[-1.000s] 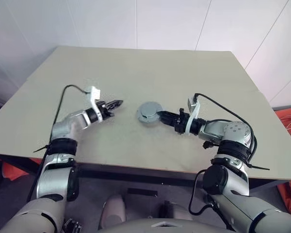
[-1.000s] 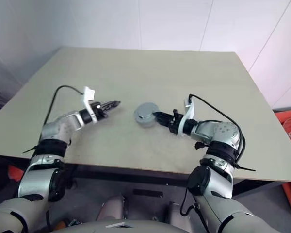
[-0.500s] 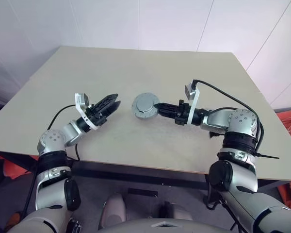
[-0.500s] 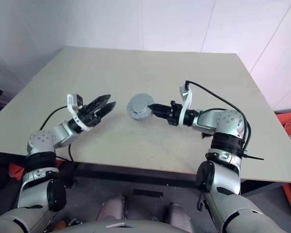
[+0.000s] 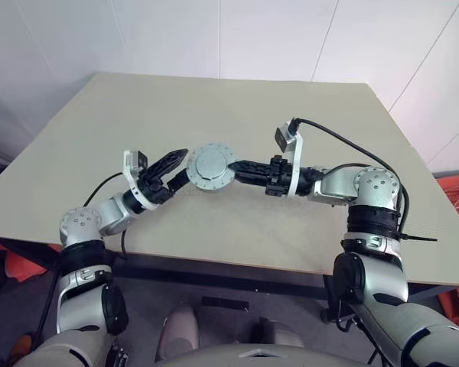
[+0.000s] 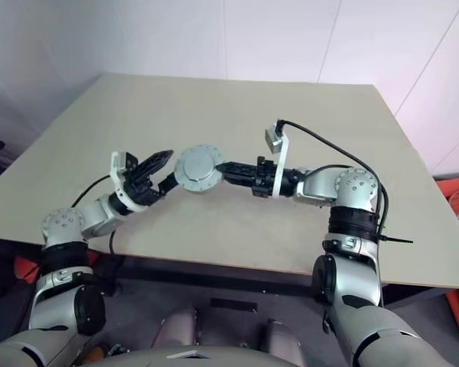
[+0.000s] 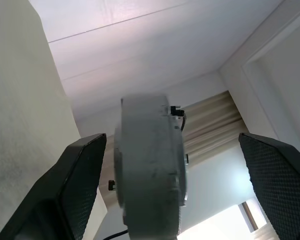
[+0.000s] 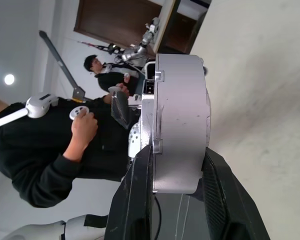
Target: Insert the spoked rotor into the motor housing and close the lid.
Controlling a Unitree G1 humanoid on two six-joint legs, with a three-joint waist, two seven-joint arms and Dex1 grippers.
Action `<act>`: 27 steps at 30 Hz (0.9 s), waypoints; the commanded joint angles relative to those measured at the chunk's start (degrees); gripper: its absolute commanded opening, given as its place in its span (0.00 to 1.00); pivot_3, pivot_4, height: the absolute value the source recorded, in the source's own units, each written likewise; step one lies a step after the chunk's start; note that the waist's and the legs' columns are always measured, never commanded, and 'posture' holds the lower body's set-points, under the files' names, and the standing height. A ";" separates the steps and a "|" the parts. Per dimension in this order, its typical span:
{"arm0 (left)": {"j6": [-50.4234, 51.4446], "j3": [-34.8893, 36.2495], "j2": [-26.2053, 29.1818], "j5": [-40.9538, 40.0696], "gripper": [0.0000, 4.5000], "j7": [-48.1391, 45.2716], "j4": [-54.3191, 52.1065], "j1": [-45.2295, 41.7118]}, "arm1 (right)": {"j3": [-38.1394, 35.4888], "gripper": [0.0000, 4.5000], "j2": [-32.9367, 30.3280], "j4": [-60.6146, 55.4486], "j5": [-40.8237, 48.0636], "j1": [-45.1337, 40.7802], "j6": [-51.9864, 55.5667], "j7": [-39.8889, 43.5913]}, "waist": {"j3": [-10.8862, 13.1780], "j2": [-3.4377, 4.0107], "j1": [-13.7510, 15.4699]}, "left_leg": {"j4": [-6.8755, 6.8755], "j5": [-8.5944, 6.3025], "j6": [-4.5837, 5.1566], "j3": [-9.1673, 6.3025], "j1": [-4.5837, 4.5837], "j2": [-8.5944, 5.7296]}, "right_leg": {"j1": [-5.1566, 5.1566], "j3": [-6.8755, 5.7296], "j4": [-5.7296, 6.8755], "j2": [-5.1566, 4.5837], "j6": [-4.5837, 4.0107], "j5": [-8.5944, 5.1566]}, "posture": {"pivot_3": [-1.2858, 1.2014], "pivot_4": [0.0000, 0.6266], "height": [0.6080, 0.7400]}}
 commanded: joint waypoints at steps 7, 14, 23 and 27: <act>0.36 -1.85 -0.25 -2.37 1.00 0.59 -3.36 0.22 | 0.17 0.25 1.66 -2.98 8.08 -3.22 0.26 -4.44 | 0.00 0.00 -0.15 | 0.05 0.00 0.00 -0.03 0.01 0.00 | 0.02 0.00 0.01 0.00 0.06 0.04 | 0.52 0.00 1.00; 1.34 -1.64 -0.41 -4.29 0.72 0.95 -2.55 -0.45 | 0.63 0.25 1.30 -2.83 9.08 -3.05 0.26 -5.66 | 0.00 0.00 -0.14 | 0.13 0.00 0.00 -0.03 0.00 -0.01 | 0.07 0.00 0.01 0.00 0.14 0.08 | 0.52 0.00 1.00; 1.22 -2.86 0.29 -4.12 0.46 0.41 -3.20 -0.22 | 0.37 0.25 1.36 -2.48 7.42 -3.20 -0.03 -6.43 | 0.00 0.00 -0.15 | 0.24 0.00 0.00 -0.06 0.00 -0.02 | 0.14 0.01 0.02 -0.01 0.25 0.15 | 0.52 0.00 1.00; 1.58 -2.96 0.62 -4.34 0.46 0.14 -3.33 -0.19 | -0.33 0.25 1.78 -2.30 7.44 -3.37 -1.53 -6.60 | 0.00 0.00 -0.15 | 0.26 0.00 0.00 -0.06 0.00 -0.02 | 0.15 0.01 0.02 -0.01 0.25 0.15 | 0.52 0.00 1.00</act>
